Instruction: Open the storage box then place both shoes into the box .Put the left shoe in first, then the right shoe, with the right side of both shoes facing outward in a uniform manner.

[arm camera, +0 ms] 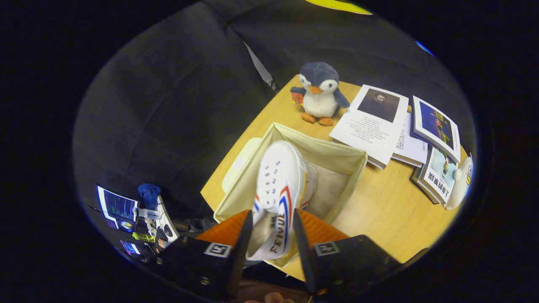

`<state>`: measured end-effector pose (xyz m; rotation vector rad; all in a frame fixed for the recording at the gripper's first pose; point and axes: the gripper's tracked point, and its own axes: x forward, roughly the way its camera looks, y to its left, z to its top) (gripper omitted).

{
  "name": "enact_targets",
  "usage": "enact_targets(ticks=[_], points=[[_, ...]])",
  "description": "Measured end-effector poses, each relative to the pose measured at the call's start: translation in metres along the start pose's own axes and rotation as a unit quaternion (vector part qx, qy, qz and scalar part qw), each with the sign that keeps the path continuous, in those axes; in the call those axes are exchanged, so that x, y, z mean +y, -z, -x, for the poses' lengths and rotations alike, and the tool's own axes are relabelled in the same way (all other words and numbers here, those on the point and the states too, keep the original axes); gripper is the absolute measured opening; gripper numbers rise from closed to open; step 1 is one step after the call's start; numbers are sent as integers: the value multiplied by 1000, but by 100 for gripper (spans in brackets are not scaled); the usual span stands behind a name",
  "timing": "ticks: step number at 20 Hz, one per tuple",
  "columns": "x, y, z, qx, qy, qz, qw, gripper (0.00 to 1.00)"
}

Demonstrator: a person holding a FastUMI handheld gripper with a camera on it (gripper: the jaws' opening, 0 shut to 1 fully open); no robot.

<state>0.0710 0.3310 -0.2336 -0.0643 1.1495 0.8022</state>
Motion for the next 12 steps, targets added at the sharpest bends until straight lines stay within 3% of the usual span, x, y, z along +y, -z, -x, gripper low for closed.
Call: enact_targets(ticks=[1, 2, 8, 12], points=[[-11, -7, 8, -17, 20, 19, 999, 95], [-15, -11, 17, -30, 30, 34, 999, 99], [-18, -25, 51, -115, 37, 27, 992, 97], [-41, -46, 99, -233, 86, 19, 968, 97]])
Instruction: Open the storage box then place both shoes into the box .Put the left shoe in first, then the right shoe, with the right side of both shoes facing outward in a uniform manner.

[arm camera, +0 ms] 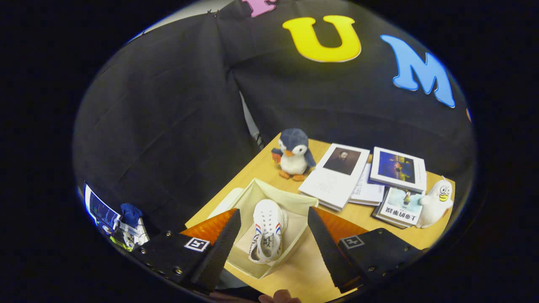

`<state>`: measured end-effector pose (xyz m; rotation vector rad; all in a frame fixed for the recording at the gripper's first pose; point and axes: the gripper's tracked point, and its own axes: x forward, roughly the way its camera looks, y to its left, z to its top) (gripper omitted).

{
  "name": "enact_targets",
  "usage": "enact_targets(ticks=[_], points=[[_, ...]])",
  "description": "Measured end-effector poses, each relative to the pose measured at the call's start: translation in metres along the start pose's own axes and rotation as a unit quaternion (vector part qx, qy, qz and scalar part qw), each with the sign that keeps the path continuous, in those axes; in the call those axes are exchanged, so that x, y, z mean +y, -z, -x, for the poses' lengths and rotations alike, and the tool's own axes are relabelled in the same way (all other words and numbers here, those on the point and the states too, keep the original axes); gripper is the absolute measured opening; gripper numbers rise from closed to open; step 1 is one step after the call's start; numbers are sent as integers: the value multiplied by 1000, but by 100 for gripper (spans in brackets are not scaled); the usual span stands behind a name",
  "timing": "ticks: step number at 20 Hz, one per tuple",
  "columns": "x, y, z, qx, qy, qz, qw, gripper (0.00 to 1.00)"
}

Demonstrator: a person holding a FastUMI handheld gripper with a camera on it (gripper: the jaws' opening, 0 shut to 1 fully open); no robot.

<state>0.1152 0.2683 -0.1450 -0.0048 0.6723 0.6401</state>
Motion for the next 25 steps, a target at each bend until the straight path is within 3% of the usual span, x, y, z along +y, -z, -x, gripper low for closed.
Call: enact_targets(ticks=[5, 10, 13, 18, 25], points=[[-43, -38, 65, -139, 66, -24, 988, 97], [-94, -68, 160, -251, 179, -1, 951, 97], [-117, -71, 195, -307, 211, -21, 928, 97], [-148, -66, 253, -349, 271, -37, 896, 97], [-174, -46, 267, -346, 303, -38, 887, 97]])
